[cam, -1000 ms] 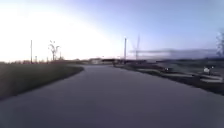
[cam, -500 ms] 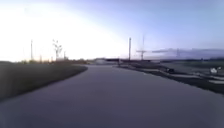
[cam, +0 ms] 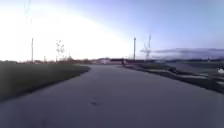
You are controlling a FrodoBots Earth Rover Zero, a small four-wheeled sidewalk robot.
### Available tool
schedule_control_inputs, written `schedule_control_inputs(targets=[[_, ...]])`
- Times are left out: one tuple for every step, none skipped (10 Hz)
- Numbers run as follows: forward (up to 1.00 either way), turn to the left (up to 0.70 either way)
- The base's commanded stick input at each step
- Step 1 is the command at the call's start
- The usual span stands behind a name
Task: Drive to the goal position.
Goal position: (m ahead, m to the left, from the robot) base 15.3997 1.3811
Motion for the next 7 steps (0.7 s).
schedule_control_inputs(targets=[[1.0,0.07],[1.0,0.02],[1.0,0.02],[1.0,0.01],[1.0,0.01],[1.0,0.01],[1.0,0.01]])
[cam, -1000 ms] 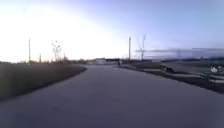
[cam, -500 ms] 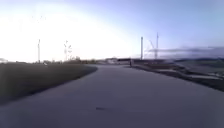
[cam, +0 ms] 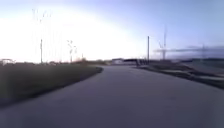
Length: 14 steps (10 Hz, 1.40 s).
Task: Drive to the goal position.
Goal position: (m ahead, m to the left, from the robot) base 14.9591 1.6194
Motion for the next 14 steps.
schedule_control_inputs(targets=[[1.0,0.01],[1.0,0.01],[1.0,0.01],[1.0,0.01],[1.0,0.01],[1.0,0.01],[1.0,0.01],[1.0,0.01],[1.0,0.01],[1.0,0.01],[1.0,0.01],[1.0,0.01],[1.0,0.01],[0.43,0.0]])
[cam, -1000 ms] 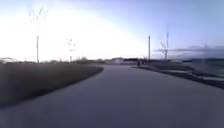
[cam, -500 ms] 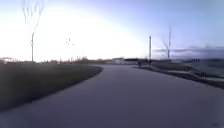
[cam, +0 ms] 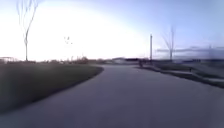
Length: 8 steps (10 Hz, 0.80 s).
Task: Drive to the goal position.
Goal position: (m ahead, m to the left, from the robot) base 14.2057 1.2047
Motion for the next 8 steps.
schedule_control_inputs(targets=[[1.0,0.01],[1.0,0.01],[1.0,0.01],[1.0,-0.39],[1.0,-0.37],[1.0,-0.22],[1.0,-0.2],[1.0,-0.13]])
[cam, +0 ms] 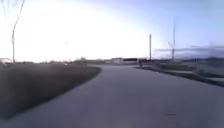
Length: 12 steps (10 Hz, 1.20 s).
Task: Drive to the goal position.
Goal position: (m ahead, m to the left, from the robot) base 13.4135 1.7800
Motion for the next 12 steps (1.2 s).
schedule_control_inputs(targets=[[1.0,0.01],[1.0,0.01],[1.0,0.01],[1.0,0.01],[1.0,0.01],[0.35,0.0],[1.0,-0.09],[1.0,-0.37],[1.0,-0.31],[1.0,-0.21],[1.0,-0.08],[1.0,0.01]])
